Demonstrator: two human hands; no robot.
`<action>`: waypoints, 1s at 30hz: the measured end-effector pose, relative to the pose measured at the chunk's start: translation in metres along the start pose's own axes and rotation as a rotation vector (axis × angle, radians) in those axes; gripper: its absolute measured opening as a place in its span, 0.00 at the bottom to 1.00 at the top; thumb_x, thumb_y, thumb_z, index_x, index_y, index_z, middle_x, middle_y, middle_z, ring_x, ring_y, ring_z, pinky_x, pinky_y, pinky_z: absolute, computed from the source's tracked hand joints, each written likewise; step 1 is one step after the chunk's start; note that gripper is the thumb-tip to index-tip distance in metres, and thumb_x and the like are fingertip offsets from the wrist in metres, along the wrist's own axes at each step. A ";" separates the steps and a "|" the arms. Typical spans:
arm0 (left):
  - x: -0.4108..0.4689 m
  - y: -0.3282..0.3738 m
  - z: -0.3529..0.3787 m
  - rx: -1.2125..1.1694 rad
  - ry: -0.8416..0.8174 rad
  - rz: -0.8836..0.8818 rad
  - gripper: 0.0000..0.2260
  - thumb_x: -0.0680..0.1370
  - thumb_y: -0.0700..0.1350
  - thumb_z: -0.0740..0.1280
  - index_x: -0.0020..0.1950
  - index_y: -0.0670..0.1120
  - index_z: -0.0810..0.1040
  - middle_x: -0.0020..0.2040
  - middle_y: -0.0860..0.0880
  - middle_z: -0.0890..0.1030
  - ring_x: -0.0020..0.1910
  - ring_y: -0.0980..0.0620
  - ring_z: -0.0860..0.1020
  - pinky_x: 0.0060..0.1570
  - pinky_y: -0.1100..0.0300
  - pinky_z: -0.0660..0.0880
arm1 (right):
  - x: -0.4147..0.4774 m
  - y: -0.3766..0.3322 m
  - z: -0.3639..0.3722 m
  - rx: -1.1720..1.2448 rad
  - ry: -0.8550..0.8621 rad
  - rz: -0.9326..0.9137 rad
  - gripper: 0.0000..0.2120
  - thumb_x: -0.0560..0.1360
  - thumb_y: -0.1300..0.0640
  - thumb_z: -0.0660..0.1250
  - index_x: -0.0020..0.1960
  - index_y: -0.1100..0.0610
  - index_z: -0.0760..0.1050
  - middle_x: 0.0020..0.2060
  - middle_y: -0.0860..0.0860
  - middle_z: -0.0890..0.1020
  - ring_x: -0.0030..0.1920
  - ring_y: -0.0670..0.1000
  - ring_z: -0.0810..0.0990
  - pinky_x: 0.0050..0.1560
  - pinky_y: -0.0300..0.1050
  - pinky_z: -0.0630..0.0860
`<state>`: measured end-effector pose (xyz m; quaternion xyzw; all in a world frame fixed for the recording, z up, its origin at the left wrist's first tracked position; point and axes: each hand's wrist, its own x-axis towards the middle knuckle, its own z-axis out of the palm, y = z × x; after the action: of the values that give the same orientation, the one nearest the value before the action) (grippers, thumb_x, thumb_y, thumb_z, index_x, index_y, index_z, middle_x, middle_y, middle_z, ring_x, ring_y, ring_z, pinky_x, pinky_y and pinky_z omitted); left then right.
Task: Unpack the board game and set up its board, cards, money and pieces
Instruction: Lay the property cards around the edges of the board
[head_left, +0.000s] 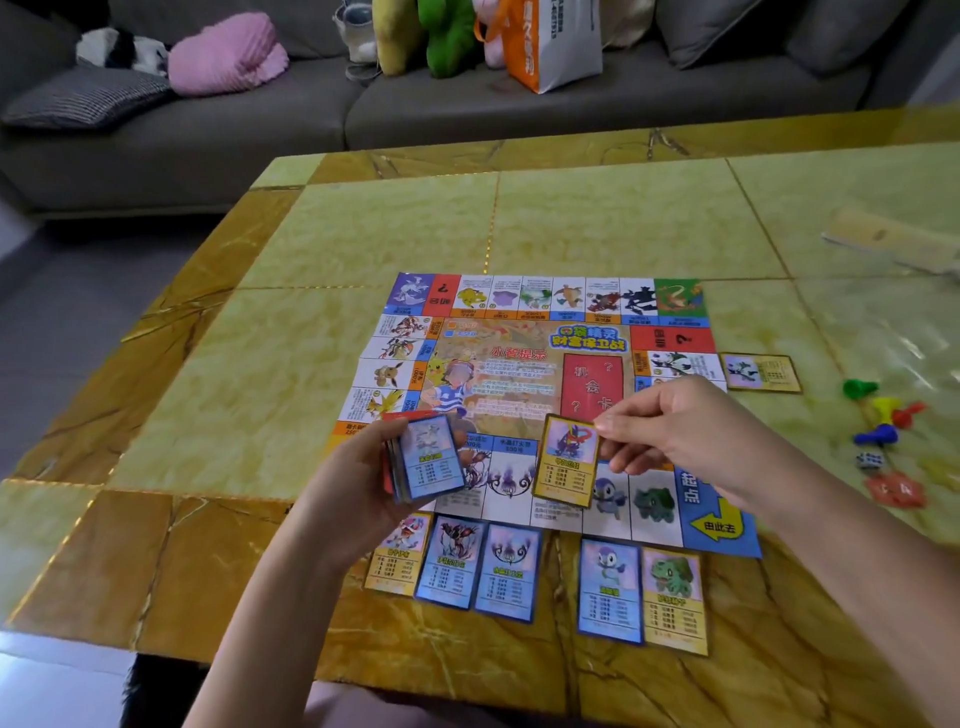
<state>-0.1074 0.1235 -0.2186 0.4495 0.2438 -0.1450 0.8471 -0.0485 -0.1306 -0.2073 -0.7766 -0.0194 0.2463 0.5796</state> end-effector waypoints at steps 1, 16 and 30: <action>0.000 -0.001 0.000 0.032 -0.006 -0.008 0.17 0.75 0.42 0.59 0.60 0.36 0.76 0.53 0.37 0.82 0.44 0.42 0.83 0.39 0.54 0.82 | 0.000 0.000 -0.001 -0.006 -0.002 -0.006 0.04 0.74 0.64 0.69 0.43 0.64 0.81 0.33 0.58 0.84 0.31 0.50 0.82 0.33 0.38 0.79; -0.006 -0.012 0.009 0.400 -0.237 -0.288 0.19 0.74 0.39 0.64 0.62 0.32 0.72 0.55 0.30 0.79 0.51 0.36 0.81 0.54 0.45 0.78 | -0.009 0.012 -0.023 -0.159 0.090 0.049 0.09 0.72 0.59 0.71 0.35 0.60 0.78 0.24 0.49 0.78 0.23 0.45 0.72 0.23 0.34 0.68; -0.005 -0.012 0.008 0.450 -0.221 -0.336 0.18 0.75 0.40 0.60 0.62 0.31 0.72 0.56 0.32 0.79 0.53 0.37 0.81 0.56 0.47 0.77 | -0.025 0.028 -0.013 -0.243 0.000 0.034 0.08 0.73 0.53 0.71 0.37 0.56 0.82 0.23 0.45 0.74 0.29 0.47 0.70 0.35 0.41 0.68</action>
<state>-0.1148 0.1101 -0.2206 0.5608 0.1829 -0.3817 0.7116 -0.0721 -0.1595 -0.2213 -0.8412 -0.0360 0.2520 0.4770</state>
